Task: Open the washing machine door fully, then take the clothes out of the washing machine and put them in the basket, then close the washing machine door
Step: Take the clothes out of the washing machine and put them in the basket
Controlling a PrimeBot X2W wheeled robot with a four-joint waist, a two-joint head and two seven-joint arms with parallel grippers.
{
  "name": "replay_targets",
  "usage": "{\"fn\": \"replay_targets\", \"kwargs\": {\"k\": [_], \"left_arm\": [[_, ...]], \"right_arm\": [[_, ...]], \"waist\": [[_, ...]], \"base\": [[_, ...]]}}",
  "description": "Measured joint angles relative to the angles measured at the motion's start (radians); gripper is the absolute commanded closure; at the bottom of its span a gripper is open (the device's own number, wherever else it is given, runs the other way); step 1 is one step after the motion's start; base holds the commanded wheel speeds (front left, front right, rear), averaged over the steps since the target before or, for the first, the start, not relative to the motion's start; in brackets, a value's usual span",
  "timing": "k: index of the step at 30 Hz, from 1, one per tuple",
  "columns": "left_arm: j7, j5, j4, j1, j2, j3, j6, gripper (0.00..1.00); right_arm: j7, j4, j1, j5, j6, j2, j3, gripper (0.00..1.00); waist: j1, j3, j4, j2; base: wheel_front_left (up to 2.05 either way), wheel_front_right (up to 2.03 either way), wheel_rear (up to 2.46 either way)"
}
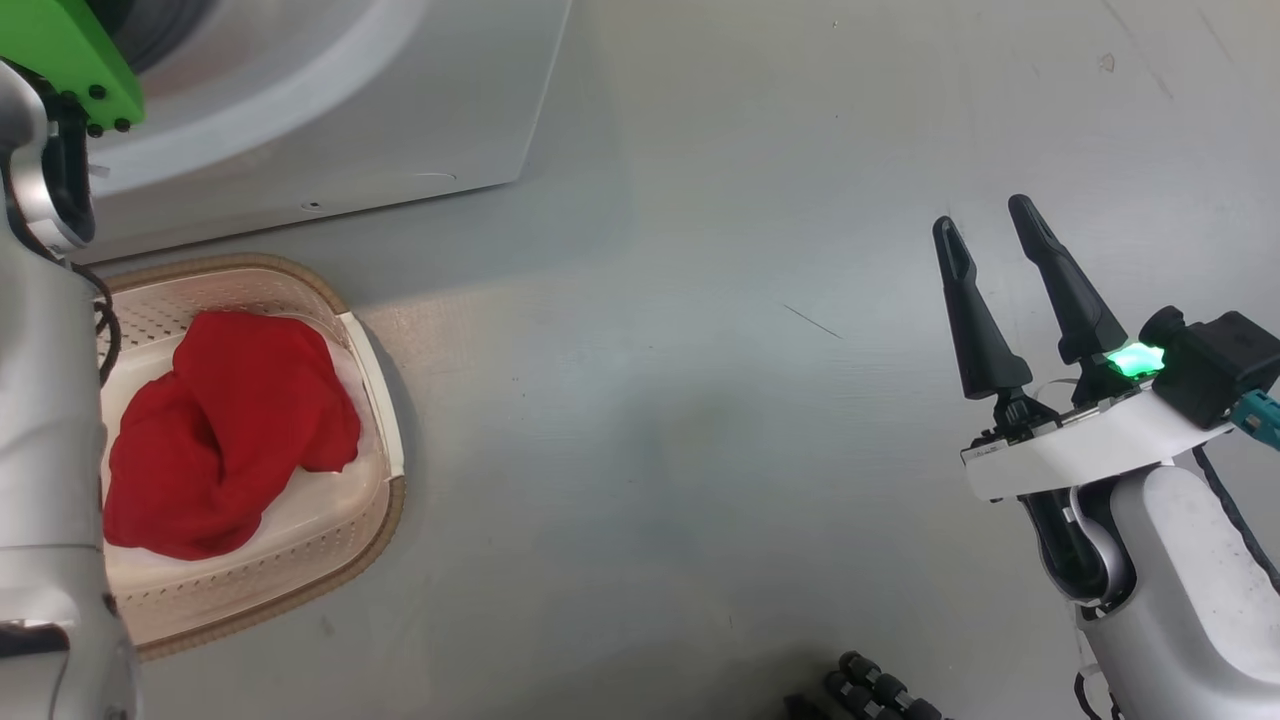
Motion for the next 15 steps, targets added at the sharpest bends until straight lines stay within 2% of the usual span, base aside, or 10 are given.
{"fn": "replay_targets", "kwargs": {"k": [14,15], "left_arm": [[-0.007,0.008,0.091,-0.090,0.001,0.004,0.001,0.00],[-0.011,0.007,0.097,-0.095,0.000,0.007,0.001,0.24]], "right_arm": [[0.000,0.001,-0.021,0.002,0.000,-0.001,0.014,0.00],[0.000,0.001,-0.021,0.003,0.000,-0.001,0.014,0.00]], "waist": [[0.0000,0.026,-0.012,0.0000],[0.0000,0.027,-0.013,0.0000]], "base": [[0.00,0.00,0.00],[0.00,0.00,0.00]]}}
